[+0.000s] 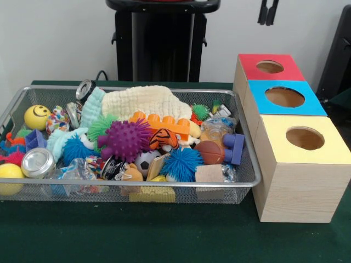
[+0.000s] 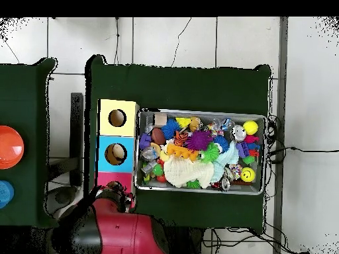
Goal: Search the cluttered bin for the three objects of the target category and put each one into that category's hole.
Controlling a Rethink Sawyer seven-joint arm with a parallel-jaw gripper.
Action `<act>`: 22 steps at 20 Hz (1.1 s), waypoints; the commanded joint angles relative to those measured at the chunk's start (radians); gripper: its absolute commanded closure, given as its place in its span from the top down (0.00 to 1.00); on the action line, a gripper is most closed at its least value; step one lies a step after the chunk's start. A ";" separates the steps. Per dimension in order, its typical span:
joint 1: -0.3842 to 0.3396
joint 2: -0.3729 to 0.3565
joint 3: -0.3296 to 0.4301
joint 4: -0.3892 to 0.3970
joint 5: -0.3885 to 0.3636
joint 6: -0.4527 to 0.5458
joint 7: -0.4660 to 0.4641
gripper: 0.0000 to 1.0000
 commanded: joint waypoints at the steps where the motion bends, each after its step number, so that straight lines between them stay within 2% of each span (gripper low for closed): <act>1: -0.075 0.138 -0.016 -0.056 -0.152 -0.201 0.076 0.00; 4: -0.126 0.182 0.030 -0.040 -0.174 -0.306 0.084 0.00; 8: -0.141 0.240 0.040 -0.044 -0.190 -0.377 0.098 0.00; 13: -0.194 0.355 0.111 -0.007 -0.185 -0.562 0.148 0.00; 18: -0.221 0.417 0.165 0.013 -0.159 -0.630 0.183 0.00; 22: -0.215 0.447 0.179 0.025 -0.139 -0.687 0.215 0.00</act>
